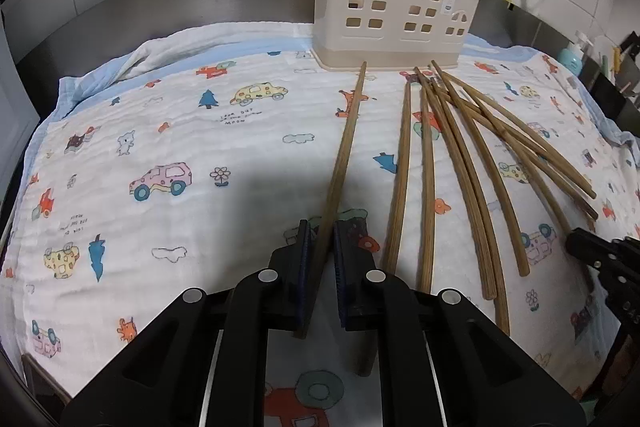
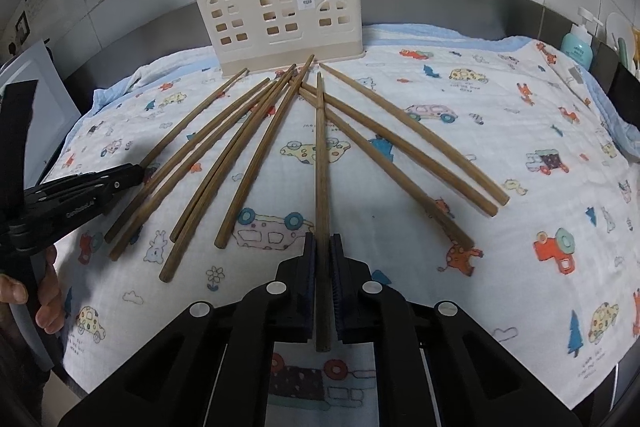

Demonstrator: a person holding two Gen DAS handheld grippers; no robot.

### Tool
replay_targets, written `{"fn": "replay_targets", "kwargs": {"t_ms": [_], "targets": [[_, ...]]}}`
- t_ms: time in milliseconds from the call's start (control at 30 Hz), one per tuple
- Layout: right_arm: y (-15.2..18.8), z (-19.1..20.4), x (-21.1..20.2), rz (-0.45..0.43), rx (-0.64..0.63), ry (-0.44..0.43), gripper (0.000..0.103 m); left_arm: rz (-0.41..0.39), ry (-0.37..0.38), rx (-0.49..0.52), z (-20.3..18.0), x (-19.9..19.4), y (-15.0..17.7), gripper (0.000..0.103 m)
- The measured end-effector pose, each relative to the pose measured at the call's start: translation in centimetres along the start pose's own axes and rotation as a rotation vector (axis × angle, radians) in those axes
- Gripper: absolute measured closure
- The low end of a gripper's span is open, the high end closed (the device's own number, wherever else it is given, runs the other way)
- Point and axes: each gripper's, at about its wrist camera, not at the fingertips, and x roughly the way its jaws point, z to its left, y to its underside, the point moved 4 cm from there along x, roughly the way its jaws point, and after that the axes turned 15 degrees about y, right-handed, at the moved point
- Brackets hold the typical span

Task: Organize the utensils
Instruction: 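Close the right tool on one wooden chopstick while the left tool grasps another, then lift both held chopsticks upright and carry them over the cream holder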

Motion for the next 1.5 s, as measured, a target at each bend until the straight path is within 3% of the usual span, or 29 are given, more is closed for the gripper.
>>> {"fn": "replay_targets", "kwargs": {"t_ms": [267,533,967,1200,1500], "targets": [[-1.8,-1.9,-2.7,-0.085,-0.001,0.004,0.096,-0.013,0.023,-0.028,-0.7,-0.8,-0.2,0.095],[-5.0,-3.3,-5.3,-0.177,-0.030,-0.009,0.096,-0.093,0.026,0.003,-2.3,-4.0,-1.9,0.097],[-12.2,-3.4,-8.3,-0.278,-0.082,-0.097,0.096,-0.194,0.057,0.064,-3.9,-7.3,-6.1,0.097],[-16.0,-3.4,-8.8,-0.279,-0.108,-0.159,0.096,-0.208,0.066,0.089,-4.5,-7.9,-8.6,0.097],[-22.9,-4.6,-10.9,-0.335,-0.160,-0.134,0.096,-0.229,0.073,0.143,-5.7,-9.4,-12.8,0.097]]}}
